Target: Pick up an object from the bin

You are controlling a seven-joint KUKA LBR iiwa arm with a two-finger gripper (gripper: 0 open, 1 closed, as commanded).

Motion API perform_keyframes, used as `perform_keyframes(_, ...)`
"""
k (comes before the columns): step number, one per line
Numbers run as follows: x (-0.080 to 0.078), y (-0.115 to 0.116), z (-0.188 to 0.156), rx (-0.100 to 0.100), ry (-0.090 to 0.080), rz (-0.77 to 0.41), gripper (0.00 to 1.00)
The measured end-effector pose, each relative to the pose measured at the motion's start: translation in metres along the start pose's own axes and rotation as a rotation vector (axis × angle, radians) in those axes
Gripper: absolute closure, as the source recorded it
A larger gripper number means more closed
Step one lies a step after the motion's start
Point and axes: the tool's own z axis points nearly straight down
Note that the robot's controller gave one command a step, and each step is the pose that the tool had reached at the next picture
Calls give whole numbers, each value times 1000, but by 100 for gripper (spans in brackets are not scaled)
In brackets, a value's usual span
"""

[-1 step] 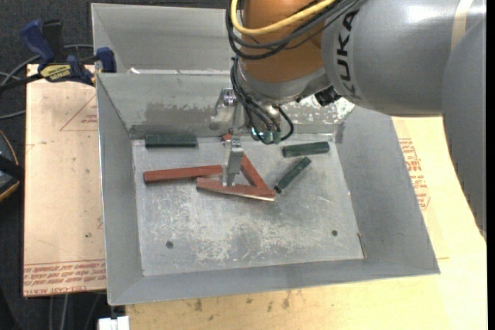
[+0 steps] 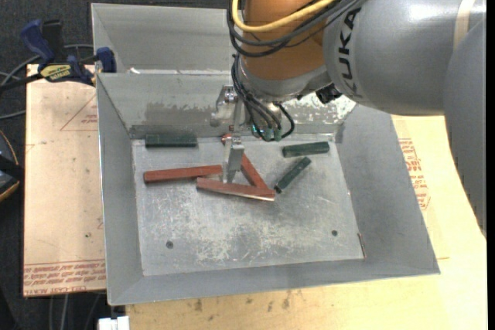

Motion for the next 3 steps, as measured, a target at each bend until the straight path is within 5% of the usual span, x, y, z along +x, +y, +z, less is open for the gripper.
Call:
perform_keyframes(2, 1, -7, 106, -1, -4, -47, 0)
perform_keyframes(3, -2, -4, 152, -5, -22, -147, 100)
